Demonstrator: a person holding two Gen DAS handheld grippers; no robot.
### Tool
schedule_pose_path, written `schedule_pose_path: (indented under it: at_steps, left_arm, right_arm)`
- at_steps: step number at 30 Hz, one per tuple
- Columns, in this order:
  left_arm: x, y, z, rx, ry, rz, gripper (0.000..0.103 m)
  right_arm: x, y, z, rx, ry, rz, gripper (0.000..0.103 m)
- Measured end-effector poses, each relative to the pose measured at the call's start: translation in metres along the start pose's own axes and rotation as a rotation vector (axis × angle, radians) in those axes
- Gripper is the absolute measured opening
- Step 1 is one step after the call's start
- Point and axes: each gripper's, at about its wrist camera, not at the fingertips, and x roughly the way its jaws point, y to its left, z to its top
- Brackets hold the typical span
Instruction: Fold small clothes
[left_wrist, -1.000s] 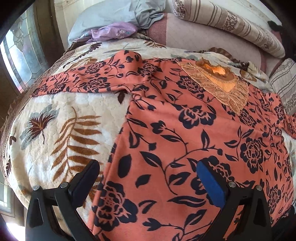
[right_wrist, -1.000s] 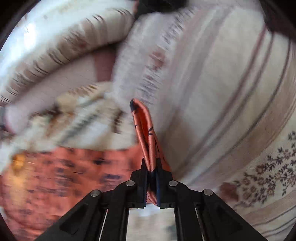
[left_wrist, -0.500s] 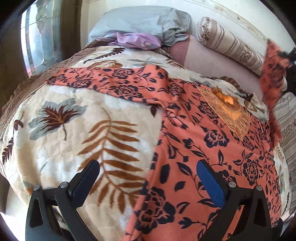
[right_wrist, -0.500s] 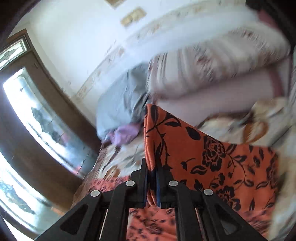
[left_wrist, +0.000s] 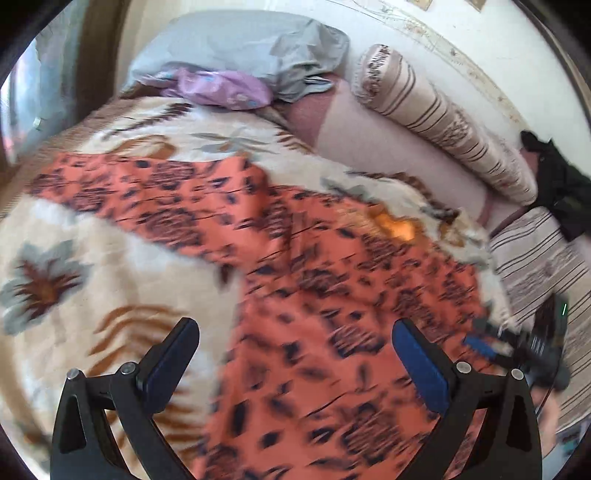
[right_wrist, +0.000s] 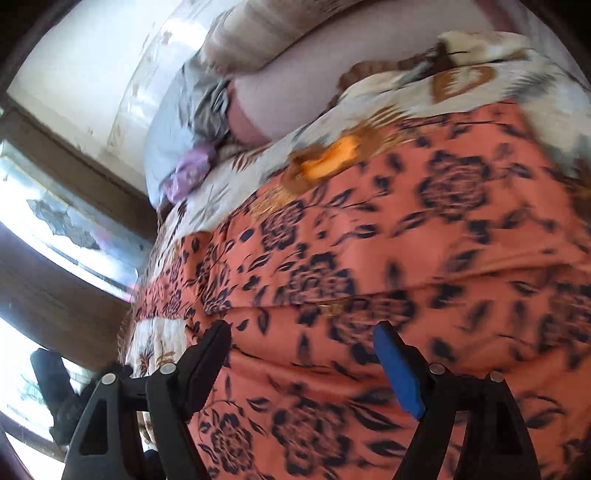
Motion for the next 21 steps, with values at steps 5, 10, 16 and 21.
schedule_pose_path:
  at_steps: [5, 10, 16, 21]
  left_arm:
    - [0.068, -0.026, 0.043, -0.098, 0.108, -0.067, 0.101]
    - [0.097, -0.060, 0.053, -0.002, 0.100, -0.039, 0.093]
    - [0.169, -0.071, 0.022, 0.199, 0.226, 0.145, 0.092]
    - [0.173, -0.086, 0.008, 0.333, 0.177, 0.220, 0.096]
  right_arm:
    - [-0.024, -0.050, -0.004, 0.107, -0.062, 0.024, 0.082]
    - [-0.062, -0.094, 0.014, 0.227, -0.205, 0.048, 0.082]
    - [-0.044, -0.134, 0.107, 0.179, -0.124, -0.098, 0.081]
    - [0.008, -0.149, 0.141, 0.116, 0.045, -0.162, 0.045]
